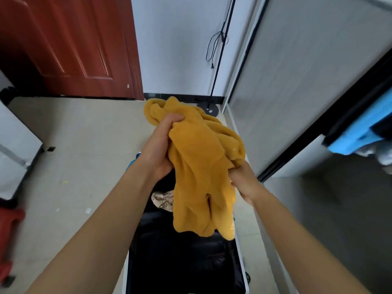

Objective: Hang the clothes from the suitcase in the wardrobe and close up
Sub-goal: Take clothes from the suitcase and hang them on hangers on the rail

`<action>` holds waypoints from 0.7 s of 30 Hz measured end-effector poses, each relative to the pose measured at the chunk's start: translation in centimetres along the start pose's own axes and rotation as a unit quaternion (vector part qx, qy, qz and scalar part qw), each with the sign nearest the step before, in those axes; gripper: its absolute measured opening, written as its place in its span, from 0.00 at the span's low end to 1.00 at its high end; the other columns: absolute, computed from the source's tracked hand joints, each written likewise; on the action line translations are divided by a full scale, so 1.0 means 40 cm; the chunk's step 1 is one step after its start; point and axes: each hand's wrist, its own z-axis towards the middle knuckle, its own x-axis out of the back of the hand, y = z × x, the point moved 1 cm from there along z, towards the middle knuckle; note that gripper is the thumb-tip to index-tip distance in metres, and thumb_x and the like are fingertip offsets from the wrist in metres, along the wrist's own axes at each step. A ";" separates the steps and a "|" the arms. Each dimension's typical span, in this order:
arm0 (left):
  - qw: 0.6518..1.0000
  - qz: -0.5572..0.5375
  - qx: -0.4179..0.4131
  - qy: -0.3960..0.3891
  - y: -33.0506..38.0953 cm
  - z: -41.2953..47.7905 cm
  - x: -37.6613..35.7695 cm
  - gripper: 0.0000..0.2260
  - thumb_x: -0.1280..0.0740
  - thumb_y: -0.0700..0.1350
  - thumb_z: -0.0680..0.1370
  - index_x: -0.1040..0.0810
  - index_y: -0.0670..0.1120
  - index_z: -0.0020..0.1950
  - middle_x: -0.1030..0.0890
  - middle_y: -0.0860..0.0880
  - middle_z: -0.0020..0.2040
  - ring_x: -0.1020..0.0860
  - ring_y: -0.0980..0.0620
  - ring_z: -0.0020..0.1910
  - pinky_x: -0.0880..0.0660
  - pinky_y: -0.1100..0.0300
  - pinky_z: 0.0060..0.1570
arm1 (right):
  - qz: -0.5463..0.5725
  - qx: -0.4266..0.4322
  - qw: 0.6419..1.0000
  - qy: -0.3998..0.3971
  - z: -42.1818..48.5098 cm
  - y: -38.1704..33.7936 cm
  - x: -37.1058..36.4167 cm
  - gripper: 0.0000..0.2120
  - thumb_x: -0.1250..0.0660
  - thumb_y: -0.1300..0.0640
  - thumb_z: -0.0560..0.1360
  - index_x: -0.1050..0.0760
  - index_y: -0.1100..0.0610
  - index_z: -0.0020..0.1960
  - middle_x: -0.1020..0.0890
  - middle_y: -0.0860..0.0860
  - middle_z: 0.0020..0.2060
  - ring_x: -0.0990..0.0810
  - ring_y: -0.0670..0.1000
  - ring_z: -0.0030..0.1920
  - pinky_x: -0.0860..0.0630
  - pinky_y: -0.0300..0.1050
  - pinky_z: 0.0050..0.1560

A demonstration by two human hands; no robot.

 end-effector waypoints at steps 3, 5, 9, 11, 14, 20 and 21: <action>0.999 0.041 0.019 -0.026 0.151 -0.105 -0.109 0.17 0.34 0.52 0.76 0.23 0.48 0.62 0.16 0.46 0.54 0.18 0.47 0.54 0.23 0.50 0.55 | 0.027 -0.071 0.997 0.004 -0.114 -0.196 0.068 0.20 0.33 0.66 0.56 0.22 0.53 0.47 0.18 0.51 0.40 0.21 0.54 0.45 0.25 0.49 0.45; 0.996 0.067 0.027 -0.058 0.250 -0.175 -0.183 0.17 0.32 0.50 0.74 0.23 0.48 0.62 0.16 0.48 0.54 0.17 0.49 0.53 0.22 0.54 0.51 | 0.044 -0.103 0.993 0.026 -0.199 -0.319 0.112 0.19 0.35 0.65 0.52 0.24 0.52 0.43 0.21 0.50 0.39 0.24 0.54 0.48 0.27 0.53 0.51; 0.984 0.127 0.005 -0.123 0.414 -0.282 -0.301 0.24 0.30 0.44 0.68 0.25 0.46 0.64 0.17 0.46 0.57 0.18 0.47 0.55 0.21 0.54 0.51 | 0.070 -0.064 0.992 0.080 -0.341 -0.523 0.189 0.10 0.34 0.59 0.66 0.24 0.52 0.48 0.21 0.53 0.43 0.23 0.54 0.50 0.24 0.56 0.53; 0.980 0.144 -0.014 -0.139 0.458 -0.315 -0.331 0.24 0.29 0.39 0.67 0.24 0.44 0.64 0.17 0.46 0.56 0.18 0.47 0.54 0.20 0.57 0.47 | 0.060 -0.027 0.992 0.107 -0.394 -0.592 0.228 0.10 0.38 0.57 0.76 0.22 0.49 0.55 0.16 0.50 0.49 0.20 0.52 0.53 0.22 0.57 0.55; 0.976 0.165 -0.032 -0.138 0.490 -0.351 -0.346 0.26 0.28 0.35 0.65 0.23 0.42 0.63 0.17 0.45 0.55 0.18 0.45 0.54 0.20 0.55 0.47 | 0.049 0.023 0.991 0.119 -0.466 -0.658 0.272 0.15 0.39 0.61 0.75 0.23 0.48 0.58 0.16 0.49 0.53 0.19 0.52 0.55 0.22 0.55 0.53; 0.966 0.198 -0.017 -0.168 0.514 -0.409 -0.329 0.32 0.27 0.35 0.62 0.26 0.44 0.66 0.19 0.43 0.59 0.21 0.42 0.59 0.24 0.45 0.59 | 0.042 0.109 0.970 0.213 -0.572 -0.763 0.327 0.12 0.44 0.72 0.69 0.32 0.56 0.38 0.26 0.52 0.31 0.25 0.49 0.36 0.24 0.49 0.43; 0.963 0.201 -0.012 -0.181 0.516 -0.414 -0.325 0.31 0.27 0.35 0.62 0.25 0.44 0.66 0.19 0.43 0.59 0.21 0.42 0.58 0.24 0.45 0.59 | 0.050 0.122 0.964 0.230 -0.580 -0.776 0.332 0.13 0.44 0.73 0.69 0.33 0.56 0.35 0.28 0.52 0.28 0.27 0.49 0.32 0.26 0.47 0.40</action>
